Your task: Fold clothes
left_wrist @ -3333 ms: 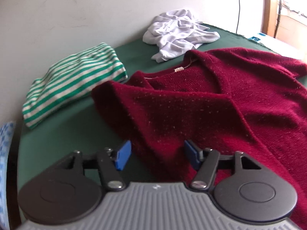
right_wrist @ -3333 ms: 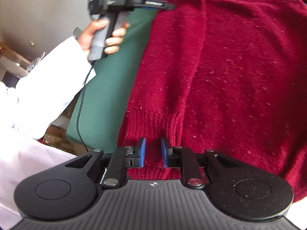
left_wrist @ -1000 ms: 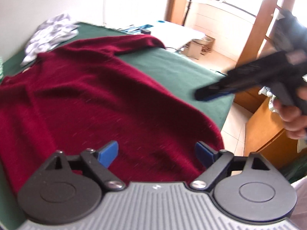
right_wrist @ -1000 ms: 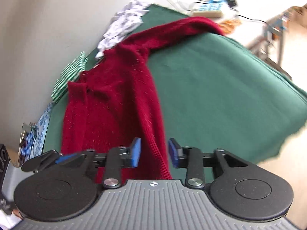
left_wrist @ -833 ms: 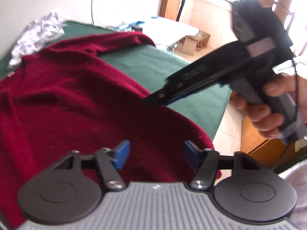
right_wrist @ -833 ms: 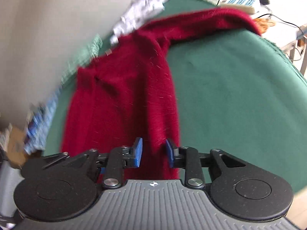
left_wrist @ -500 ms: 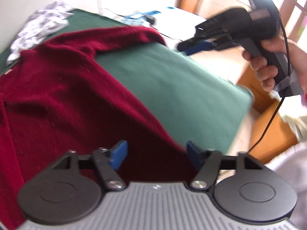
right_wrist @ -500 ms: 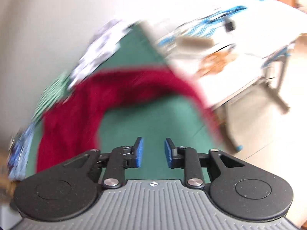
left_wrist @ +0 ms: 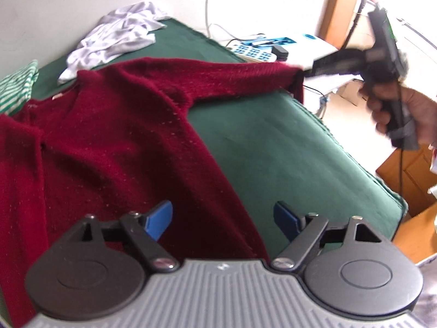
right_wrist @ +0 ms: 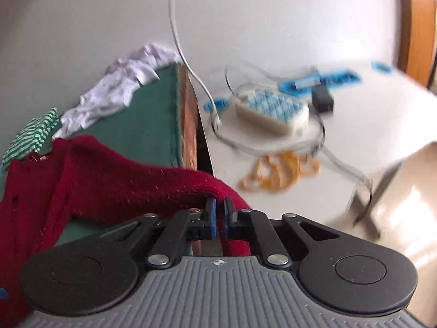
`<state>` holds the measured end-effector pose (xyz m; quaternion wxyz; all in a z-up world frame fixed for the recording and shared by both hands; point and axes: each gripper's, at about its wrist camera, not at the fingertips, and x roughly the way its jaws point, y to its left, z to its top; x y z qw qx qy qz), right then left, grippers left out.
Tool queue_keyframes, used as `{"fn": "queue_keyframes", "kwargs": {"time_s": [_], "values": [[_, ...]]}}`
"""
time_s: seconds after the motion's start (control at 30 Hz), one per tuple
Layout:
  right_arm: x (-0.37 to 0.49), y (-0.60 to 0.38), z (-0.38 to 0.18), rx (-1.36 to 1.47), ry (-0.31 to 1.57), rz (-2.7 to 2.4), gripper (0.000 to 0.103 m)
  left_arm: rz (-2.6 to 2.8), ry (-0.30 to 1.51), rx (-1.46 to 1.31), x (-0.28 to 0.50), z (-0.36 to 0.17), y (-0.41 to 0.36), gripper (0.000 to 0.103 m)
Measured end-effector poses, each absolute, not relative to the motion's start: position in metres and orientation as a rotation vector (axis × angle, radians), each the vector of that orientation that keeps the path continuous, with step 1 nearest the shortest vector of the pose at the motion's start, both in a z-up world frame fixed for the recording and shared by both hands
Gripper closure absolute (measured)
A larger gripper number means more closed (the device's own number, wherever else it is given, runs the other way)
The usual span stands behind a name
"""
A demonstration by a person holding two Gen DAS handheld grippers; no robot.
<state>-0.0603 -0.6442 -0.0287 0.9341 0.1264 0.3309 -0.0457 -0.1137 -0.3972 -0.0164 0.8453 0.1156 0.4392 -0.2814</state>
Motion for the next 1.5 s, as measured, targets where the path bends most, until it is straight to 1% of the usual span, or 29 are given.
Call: {"fn": "queue_keyframes", "kwargs": {"time_s": [0.07,0.17,0.23,0.3,0.33,0.37,0.4,0.5,0.6,0.67,0.7,0.73,0.8,0.87,0.9,0.93,0.97,1.0,1.1,1.17,1.23,1.27,1.3,1.33,1.37,1.43,1.47,1.5], "values": [[-0.046,-0.625,-0.003,0.177,0.601,-0.035,0.098,-0.567,0.917,0.237,-0.110,-0.014,-0.394,0.020],[-0.034,-0.563,0.037,0.017,0.480,0.136,0.097,-0.518,0.901,0.219,-0.104,-0.009,-0.382,0.017],[-0.031,-0.510,0.043,-0.109,0.475,0.298,0.095,-0.477,0.900,0.208,-0.099,-0.007,-0.372,0.016],[-0.032,-0.467,0.033,-0.231,0.503,0.410,0.082,-0.429,0.898,0.202,-0.098,-0.004,-0.360,0.016],[-0.034,-0.451,0.025,-0.288,0.526,0.435,0.069,-0.408,0.893,0.199,-0.098,-0.002,-0.354,0.016],[-0.037,-0.444,0.018,-0.325,0.542,0.446,0.065,-0.387,0.888,0.195,-0.098,-0.001,-0.348,0.016],[-0.043,-0.445,0.015,-0.329,0.541,0.471,0.065,-0.367,0.882,0.191,-0.098,0.000,-0.341,0.014],[-0.050,-0.479,0.009,-0.200,0.583,0.474,0.065,-0.317,0.878,0.156,-0.092,0.001,-0.323,0.013],[-0.039,-0.532,-0.009,0.076,0.739,0.393,0.064,-0.315,0.875,0.085,-0.068,0.006,-0.316,0.014],[-0.034,-0.560,-0.022,0.255,0.814,0.346,0.071,-0.330,0.845,0.071,-0.047,0.011,-0.323,0.014],[-0.032,-0.569,-0.027,0.318,0.831,0.328,0.071,-0.341,0.832,0.071,-0.034,0.014,-0.328,0.014],[-0.032,-0.574,-0.030,0.353,0.841,0.308,0.071,-0.351,0.825,0.074,-0.019,0.016,-0.334,0.013],[-0.033,-0.576,-0.033,0.378,0.847,0.274,0.071,-0.356,0.813,0.108,0.017,0.015,-0.352,0.008],[-0.034,-0.573,-0.032,0.390,0.838,0.274,0.071,-0.336,0.820,0.158,0.049,0.005,-0.369,0.009],[-0.035,-0.572,-0.031,0.396,0.833,0.276,0.071,-0.332,0.854,0.185,0.064,-0.006,-0.377,0.016],[-0.034,-0.572,-0.029,0.403,0.819,0.275,0.071,-0.328,0.888,0.212,0.080,-0.016,-0.385,0.028],[-0.032,-0.574,-0.027,0.411,0.799,0.272,0.071,-0.322,0.934,0.222,0.093,-0.027,-0.389,0.061],[-0.028,-0.577,-0.023,0.421,0.780,0.269,0.071,-0.315,0.969,0.212,0.100,-0.035,-0.388,0.088],[-0.007,-0.587,-0.010,0.453,0.737,0.272,0.070,-0.311,0.932,0.090,0.096,-0.026,-0.365,0.091],[0.009,-0.590,-0.003,0.473,0.719,0.289,0.068,-0.308,0.905,-0.017,0.088,-0.015,-0.344,0.091],[0.026,-0.587,0.000,0.488,0.712,0.319,0.066,-0.292,0.883,-0.111,0.079,-0.008,-0.322,0.085],[0.035,-0.584,0.001,0.491,0.716,0.335,0.066,-0.273,0.882,-0.141,0.075,-0.008,-0.313,0.078],[0.043,-0.580,0.001,0.494,0.719,0.351,0.066,-0.250,0.887,-0.165,0.072,-0.009,-0.304,0.080],[0.051,-0.575,0.000,0.500,0.728,0.368,0.065,-0.222,0.896,-0.185,0.068,-0.012,-0.295,0.084],[0.059,-0.568,-0.003,0.507,0.740,0.386,0.066,-0.202,0.912,-0.211,0.063,-0.016,-0.286,0.085],[0.072,-0.555,-0.006,0.515,0.761,0.429,0.066,-0.180,0.937,-0.247,0.052,-0.020,-0.269,0.062],[0.076,-0.547,-0.007,0.512,0.773,0.447,0.065,-0.161,0.932,-0.256,0.045,-0.020,-0.262,0.041],[0.079,-0.540,-0.009,0.510,0.782,0.460,0.065,-0.136,0.910,-0.255,0.036,-0.019,-0.255,0.032]]}}
